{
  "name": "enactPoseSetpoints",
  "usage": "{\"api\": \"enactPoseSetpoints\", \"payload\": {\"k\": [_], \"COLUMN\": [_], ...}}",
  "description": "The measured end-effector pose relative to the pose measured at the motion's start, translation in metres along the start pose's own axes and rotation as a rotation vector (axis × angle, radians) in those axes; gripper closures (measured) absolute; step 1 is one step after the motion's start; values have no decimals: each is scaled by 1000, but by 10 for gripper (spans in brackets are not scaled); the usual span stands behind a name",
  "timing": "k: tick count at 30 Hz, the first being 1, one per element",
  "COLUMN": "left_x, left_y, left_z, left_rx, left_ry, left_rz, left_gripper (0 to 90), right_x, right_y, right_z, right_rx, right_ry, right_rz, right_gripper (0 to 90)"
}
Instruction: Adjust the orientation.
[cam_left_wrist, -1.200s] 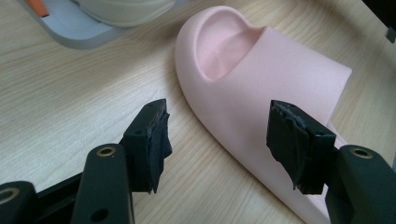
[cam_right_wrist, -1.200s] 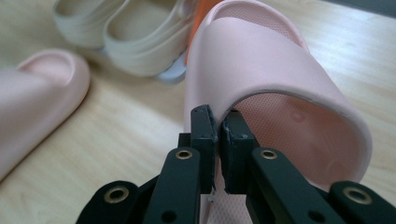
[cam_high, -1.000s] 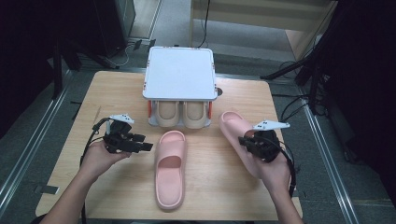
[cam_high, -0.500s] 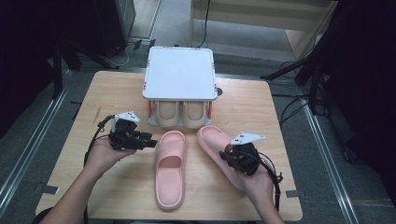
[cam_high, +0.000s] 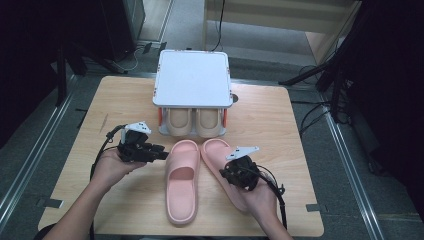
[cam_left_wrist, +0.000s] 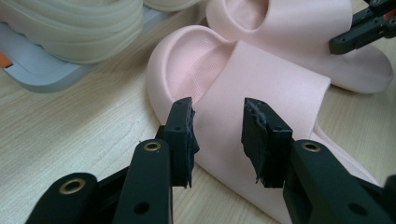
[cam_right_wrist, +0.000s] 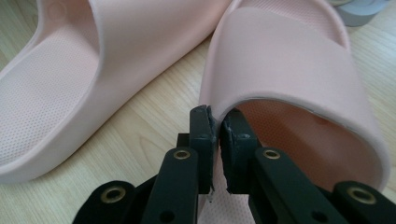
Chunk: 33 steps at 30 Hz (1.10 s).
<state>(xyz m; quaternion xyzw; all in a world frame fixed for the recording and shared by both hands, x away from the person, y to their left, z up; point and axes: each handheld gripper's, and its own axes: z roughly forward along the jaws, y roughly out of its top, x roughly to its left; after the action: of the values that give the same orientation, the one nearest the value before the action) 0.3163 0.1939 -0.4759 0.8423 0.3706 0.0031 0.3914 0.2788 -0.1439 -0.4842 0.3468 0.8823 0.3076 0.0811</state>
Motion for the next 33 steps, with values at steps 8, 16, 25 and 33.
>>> {"api": "enactPoseSetpoints", "payload": {"k": [8,16,25,33], "left_x": [-1,1,4,9], "left_y": [-1,-5,-12,-20], "left_z": [5,4,5,16], "left_rx": [19,17,42,85], "left_ry": [8,8,-2,13], "left_rz": [6,-4,-29,-44], "left_gripper": [639,670,843,834], "right_x": [8,9,-25,-72], "right_y": [4,7,-1,-12], "right_z": [11,7,-37,-21], "right_rx": [-8,-52,-143,-101], "right_ry": [29,92,50,12], "right_rz": [2,20,44,177], "right_gripper": [817,706,866,866]}}
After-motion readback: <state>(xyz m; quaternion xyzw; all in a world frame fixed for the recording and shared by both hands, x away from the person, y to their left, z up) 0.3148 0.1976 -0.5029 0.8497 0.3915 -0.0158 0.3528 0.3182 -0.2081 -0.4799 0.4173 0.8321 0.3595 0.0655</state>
